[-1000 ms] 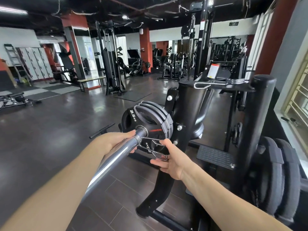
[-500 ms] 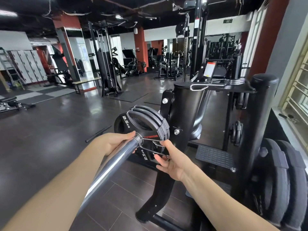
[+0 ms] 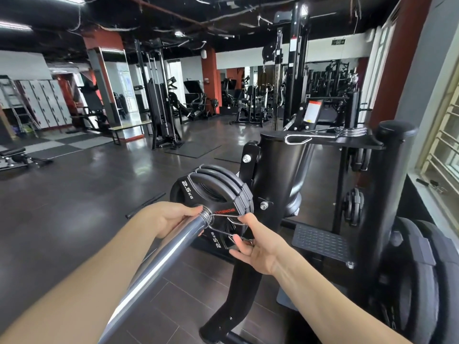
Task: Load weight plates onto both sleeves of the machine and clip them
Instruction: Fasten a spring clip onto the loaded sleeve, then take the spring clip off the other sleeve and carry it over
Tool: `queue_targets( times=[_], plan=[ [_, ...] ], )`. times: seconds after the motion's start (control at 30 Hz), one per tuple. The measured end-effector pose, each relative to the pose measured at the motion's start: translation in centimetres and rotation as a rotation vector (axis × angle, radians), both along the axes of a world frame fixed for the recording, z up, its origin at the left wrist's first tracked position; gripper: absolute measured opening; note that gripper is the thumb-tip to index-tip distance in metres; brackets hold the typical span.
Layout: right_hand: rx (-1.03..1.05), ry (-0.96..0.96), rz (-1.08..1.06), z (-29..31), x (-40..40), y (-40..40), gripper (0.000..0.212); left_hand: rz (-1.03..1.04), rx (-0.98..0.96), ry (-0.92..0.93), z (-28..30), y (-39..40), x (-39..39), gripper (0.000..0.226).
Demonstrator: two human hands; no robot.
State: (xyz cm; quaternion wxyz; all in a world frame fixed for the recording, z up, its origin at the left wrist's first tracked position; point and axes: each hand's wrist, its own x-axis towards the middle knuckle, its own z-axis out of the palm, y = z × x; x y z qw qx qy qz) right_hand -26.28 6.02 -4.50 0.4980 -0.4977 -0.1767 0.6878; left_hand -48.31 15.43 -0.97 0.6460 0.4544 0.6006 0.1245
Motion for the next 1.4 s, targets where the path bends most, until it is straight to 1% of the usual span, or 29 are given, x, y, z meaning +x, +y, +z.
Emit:
queue_targets(
  times=[0.07, 0.13, 0.17, 0.23, 0.3, 0.33, 0.4, 0.43, 0.47, 0.5, 0.57, 0.6, 0.63, 0.67, 0.73, 0.87, 0.93, 1.03, 1.13, 1.23, 1.3, 1.33, 1.37, 1.4],
  plan=[
    [-0.001, -0.015, 0.039, 0.3, -0.2, -0.1, 0.044, 0.022, 0.009, -0.009, -0.2, 0.1, 0.1, 0.043],
    [0.008, -0.036, 0.1, 0.6, -0.1, -0.2, 0.05, 0.025, 0.026, 0.008, -0.2, 0.1, 0.2, 0.043],
    [0.006, -0.048, 0.144, 0.6, 0.2, -0.2, 0.057, 0.028, 0.037, 0.021, -0.3, 0.1, 0.2, 0.043],
    [-0.013, -0.128, 0.271, 0.9, 0.8, 0.0, 0.079, 0.051, 0.064, 0.016, -0.6, 0.1, 0.0, 0.042],
    [-0.007, -0.343, 0.344, 1.2, 1.4, 0.8, 0.102, 0.077, 0.107, -0.016, -1.2, 0.1, -0.1, 0.043],
    [0.042, -0.457, 0.321, 1.3, 1.6, 1.4, 0.113, 0.088, 0.133, -0.027, -1.6, 0.1, -0.1, 0.045],
    [0.261, -0.71, 0.193, 1.7, 1.6, 3.1, 0.129, 0.12, 0.187, -0.041, -2.0, -0.3, 0.1, 0.047],
    [0.384, -0.811, 0.148, 2.2, 1.5, 3.8, 0.133, 0.132, 0.211, -0.05, -2.1, -0.6, 0.4, 0.047],
    [0.479, -0.897, 0.144, 2.8, 1.2, 4.5, 0.132, 0.14, 0.239, -0.041, -2.2, -0.7, 0.6, 0.048],
    [0.557, -0.978, 0.164, 3.1, 0.9, 5.4, 0.123, 0.145, 0.268, -0.018, -2.3, -0.8, 0.7, 0.052],
    [0.657, -1.089, 0.2, 3.2, 0.5, 7.3, 0.092, 0.142, 0.319, 0.055, -2.2, -1.0, 0.7, 0.058],
    [0.69, -1.105, 0.207, 3.3, 0.4, 7.9, 0.08, 0.144, 0.337, 0.079, -2.2, -1.0, 0.6, 0.06],
    [0.709, -1.109, 0.205, 3.2, 0.4, 8.2, 0.073, 0.149, 0.353, 0.101, -2.1, -1.0, 0.6, 0.062],
    [0.716, -1.117, 0.197, 3.1, 0.4, 8.4, 0.071, 0.147, 0.36, 0.127, -2.1, -1.0, 0.5, 0.065],
    [0.726, -1.142, 0.189, 2.6, 0.7, 8.5, 0.07, 0.134, 0.366, 0.176, -2.2, -1.0, 0.5, 0.076],
    [0.733, -1.15, 0.199, 2.2, 1.0, 8.4, 0.074, 0.115, 0.406, 0.278, -2.6, -0.6, 0.2, 0.108],
    [0.73, -1.148, 0.187, 2.1, 1.0, 8.3, 0.072, 0.126, 0.424, 0.297, -2.7, -0.7, 0.3, 0.111],
    [0.723, -1.157, 0.203, 2.1, 1.1, 7.8, 0.073, 0.131, 0.438, 0.326, -3.0, -0.6, 0.3, 0.108],
    [0.696, -1.148, 0.225, 2.4, 1.1, 7.4, 0.08, 0.124, 0.456, 0.342, -2.7, -0.9, 0.5, 0.096],
    [0.67, -1.175, 0.233, 2.4, 1.3, 7.1, 0.078, 0.109, 0.501, 0.443, -2.0, -1.7, 1.4, 0.084],
    [0.651, -1.139, 0.245, 2.5, 1.7, 6.5, 0.078, 0.045, 0.535, 0.584, -1.0, -2.3, 1.8, 0.076],
    [0.633, -1.068, 0.248, 2.7, 2.0, 6.2, 0.082, 0.011, 0.576, 0.685, -0.3, -2.4, 1.8, 0.072],
    [0.613, -0.979, 0.22, 3.0, 2.5, 5.9, 0.089, -0.001, 0.637, 0.826, 0.7, -2.6, 2.0, 0.068],
    [0.596, -0.916, 0.157, 3.4, 3.2, 5.6, 0.09, 0.015, 0.721, 0.977, 2.0, -2.8, 2.3, 0.06]
  ],
)
